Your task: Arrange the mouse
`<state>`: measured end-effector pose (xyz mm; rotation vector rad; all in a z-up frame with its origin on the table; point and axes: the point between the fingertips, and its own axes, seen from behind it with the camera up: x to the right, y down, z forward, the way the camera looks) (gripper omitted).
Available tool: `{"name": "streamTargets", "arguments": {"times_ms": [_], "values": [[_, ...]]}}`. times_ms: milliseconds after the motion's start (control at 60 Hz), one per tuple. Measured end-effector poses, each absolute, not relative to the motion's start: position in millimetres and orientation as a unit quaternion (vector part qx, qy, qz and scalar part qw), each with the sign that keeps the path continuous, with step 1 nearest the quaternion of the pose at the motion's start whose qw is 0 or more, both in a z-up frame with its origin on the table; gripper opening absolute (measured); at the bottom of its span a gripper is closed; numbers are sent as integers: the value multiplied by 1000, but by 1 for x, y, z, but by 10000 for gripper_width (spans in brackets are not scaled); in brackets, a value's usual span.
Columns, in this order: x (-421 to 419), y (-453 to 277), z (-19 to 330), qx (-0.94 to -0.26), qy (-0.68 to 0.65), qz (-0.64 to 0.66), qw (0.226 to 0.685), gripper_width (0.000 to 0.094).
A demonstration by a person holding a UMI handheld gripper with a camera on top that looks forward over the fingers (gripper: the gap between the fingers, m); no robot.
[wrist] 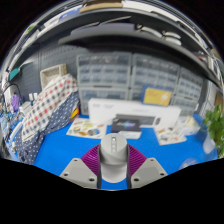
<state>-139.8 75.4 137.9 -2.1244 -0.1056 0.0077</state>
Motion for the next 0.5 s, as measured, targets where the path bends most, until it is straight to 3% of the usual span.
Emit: {"name": "streamTargets", "arguments": {"times_ms": [133,250,350,500], "values": [[-28,69,201,-852,-44,-32,521,350],[69,55,212,-848,-28,-52,527,351],[142,38,184,-863,-7,-70,500,348],[216,13,106,-899,13,-70,433,348]]}}
